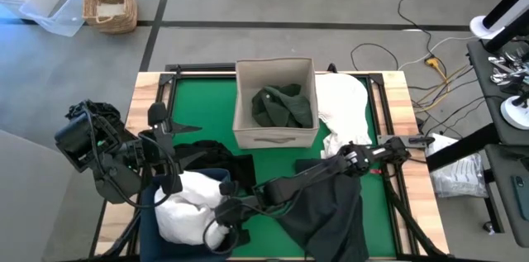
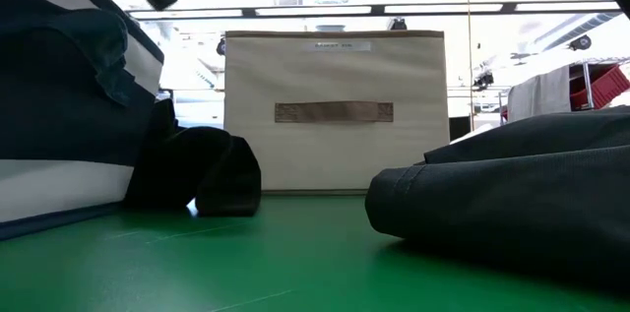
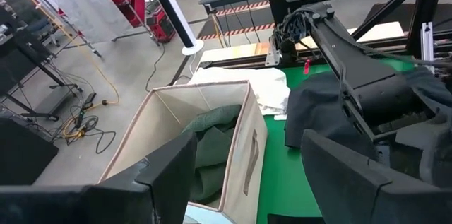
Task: Sort clothes
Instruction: Put the white cloth into the blue laundry bin
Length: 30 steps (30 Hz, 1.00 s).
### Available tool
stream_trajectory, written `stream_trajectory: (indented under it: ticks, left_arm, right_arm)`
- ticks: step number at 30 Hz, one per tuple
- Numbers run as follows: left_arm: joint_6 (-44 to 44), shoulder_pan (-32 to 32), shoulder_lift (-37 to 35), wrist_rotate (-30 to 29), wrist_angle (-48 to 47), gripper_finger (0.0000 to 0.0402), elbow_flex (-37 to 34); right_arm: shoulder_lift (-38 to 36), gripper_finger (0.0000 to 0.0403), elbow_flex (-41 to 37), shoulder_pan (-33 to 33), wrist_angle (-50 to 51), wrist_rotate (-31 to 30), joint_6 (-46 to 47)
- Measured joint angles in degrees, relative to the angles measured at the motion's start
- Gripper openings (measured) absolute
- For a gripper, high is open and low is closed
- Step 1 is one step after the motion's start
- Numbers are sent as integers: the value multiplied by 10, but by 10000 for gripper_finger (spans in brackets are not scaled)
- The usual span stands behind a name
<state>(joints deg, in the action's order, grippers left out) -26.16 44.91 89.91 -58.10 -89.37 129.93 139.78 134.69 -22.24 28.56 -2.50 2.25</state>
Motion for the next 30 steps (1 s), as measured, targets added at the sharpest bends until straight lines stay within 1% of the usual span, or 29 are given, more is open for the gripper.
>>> stream_trajectory:
  ticks: [3, 6, 15, 19, 24, 30]
  left_arm:
    - [0, 0, 0, -1, 0, 233, 0]
    - [-5, 0, 0, 0, 1, 233, 0]
    - [-19, 0, 0, 0, 2, 233, -21]
    - [-20, 0, 0, 0, 4, 233, -29]
    - [-40, 0, 0, 10, 7, 233, -48]
    - [-51, 1, 0, 63, 19, 233, -92]
  right_arm:
    - [-12, 16, 2, -2, 16, 0, -12]
    - [-20, 37, 2, -3, 29, 0, -21]
    - [-55, 156, 2, -1, 80, -6, -66]
    - [-78, 191, 3, 1, 105, -17, -75]
    - [-114, 203, 3, 2, 168, -23, -84]
    - [-172, 190, 2, -6, 284, -22, -85]
